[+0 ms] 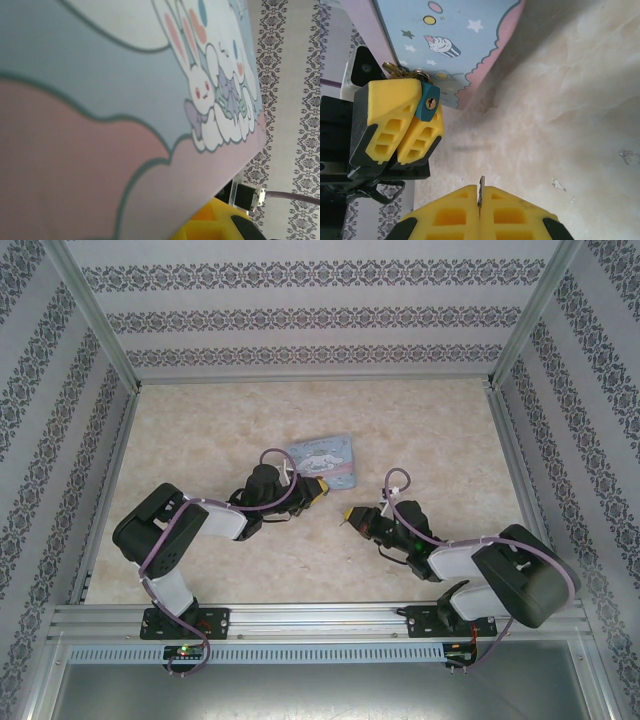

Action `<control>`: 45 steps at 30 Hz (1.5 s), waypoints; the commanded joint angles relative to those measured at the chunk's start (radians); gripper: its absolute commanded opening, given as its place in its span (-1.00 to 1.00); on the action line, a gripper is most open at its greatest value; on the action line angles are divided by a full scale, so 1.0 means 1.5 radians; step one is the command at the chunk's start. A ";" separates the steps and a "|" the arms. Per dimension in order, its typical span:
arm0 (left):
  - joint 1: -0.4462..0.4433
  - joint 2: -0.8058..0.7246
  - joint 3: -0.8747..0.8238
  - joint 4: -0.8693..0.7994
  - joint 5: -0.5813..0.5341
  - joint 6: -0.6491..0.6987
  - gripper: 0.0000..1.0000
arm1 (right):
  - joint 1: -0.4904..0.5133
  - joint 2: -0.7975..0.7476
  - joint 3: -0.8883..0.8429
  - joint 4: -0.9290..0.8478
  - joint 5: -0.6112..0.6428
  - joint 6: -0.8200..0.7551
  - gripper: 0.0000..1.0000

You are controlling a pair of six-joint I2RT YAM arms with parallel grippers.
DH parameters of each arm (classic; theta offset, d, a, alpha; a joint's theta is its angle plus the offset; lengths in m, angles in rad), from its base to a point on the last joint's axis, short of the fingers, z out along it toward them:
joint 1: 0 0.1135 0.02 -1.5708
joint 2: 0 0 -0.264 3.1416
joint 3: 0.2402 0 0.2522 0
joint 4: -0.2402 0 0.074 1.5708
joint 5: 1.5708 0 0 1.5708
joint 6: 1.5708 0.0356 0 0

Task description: Unlock a padlock with a key

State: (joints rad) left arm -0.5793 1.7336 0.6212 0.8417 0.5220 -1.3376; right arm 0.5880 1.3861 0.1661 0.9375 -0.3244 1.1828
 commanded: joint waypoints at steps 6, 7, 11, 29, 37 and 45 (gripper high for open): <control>0.010 -0.008 0.012 0.019 0.051 -0.043 -1.00 | 0.020 0.068 0.038 0.113 0.025 0.031 -1.00; 0.009 -0.008 0.012 0.021 0.052 -0.044 -1.00 | 0.020 0.075 0.038 0.120 0.026 0.034 -1.00; 0.010 -0.010 0.009 0.020 0.050 -0.044 -1.00 | 0.020 0.099 0.045 0.149 0.029 0.047 -1.00; 0.010 -0.004 0.008 0.028 0.052 -0.049 -1.00 | 0.021 0.148 0.067 0.196 0.028 0.061 -1.00; 0.012 -0.003 0.007 0.026 0.052 -0.047 -1.00 | 0.020 0.155 0.072 0.202 0.028 0.065 -1.00; 0.012 -0.003 0.006 0.023 0.053 -0.045 -1.00 | 0.013 0.158 0.079 0.202 0.023 0.068 -1.00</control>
State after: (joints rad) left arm -0.5735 1.7340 0.6212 0.8352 0.5762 -1.3972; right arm 0.6113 1.6093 0.2642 1.1885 -0.2951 1.2819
